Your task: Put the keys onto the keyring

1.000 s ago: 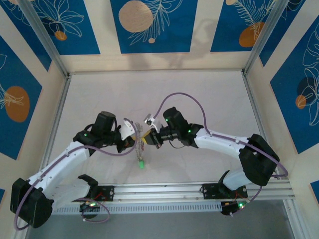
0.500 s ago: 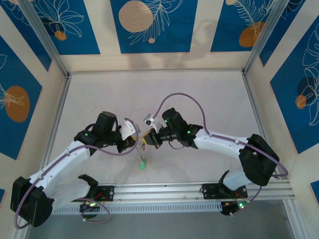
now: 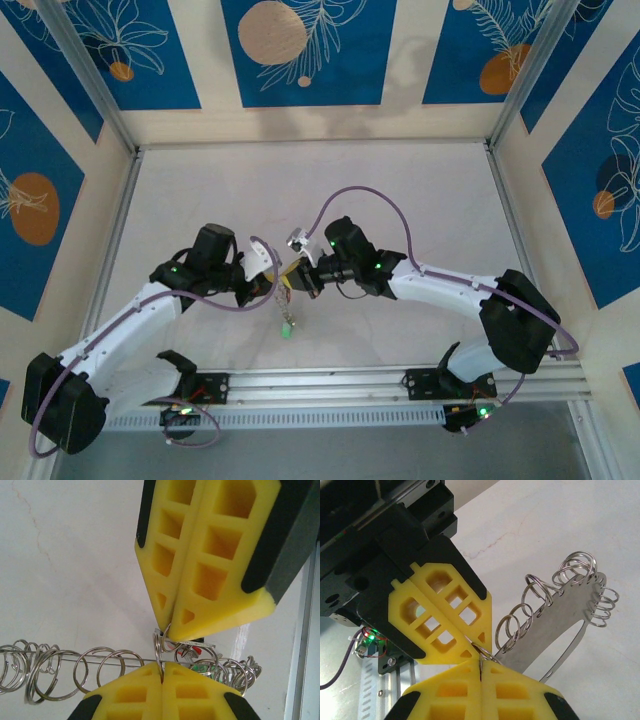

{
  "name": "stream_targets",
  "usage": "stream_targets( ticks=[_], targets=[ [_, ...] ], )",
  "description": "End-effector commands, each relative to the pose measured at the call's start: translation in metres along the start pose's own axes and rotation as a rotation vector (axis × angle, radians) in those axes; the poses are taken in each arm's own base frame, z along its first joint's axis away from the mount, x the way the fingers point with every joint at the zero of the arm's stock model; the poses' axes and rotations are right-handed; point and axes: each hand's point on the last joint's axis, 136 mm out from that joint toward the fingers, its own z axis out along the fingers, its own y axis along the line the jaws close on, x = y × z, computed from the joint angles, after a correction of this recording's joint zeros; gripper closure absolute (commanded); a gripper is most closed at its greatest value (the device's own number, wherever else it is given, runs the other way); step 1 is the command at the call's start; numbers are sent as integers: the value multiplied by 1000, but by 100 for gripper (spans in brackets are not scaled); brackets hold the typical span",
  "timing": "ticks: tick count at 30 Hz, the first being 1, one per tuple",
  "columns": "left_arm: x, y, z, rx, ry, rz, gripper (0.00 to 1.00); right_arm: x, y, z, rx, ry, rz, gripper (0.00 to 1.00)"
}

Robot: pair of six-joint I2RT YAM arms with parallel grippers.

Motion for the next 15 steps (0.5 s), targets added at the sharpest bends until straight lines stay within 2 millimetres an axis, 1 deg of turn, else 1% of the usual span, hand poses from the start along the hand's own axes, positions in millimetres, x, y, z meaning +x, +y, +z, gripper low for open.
stream_targets(
  ticks=[1, 4, 9, 15],
  targets=[
    [-24, -8, -4, 45, -73, 26, 100, -18, 9, -5, -2, -66, -54, 100],
    [-25, -8, -3, 53, -79, 18, 100, -18, 10, -4, 0, -63, -67, 100],
    [-27, -9, -4, 50, -93, 25, 100, -20, 6, -6, 31, -80, -60, 100],
    [-28, -2, -8, -3, -93, 30, 100, -15, -9, -11, 141, -69, -56, 100]
  ],
)
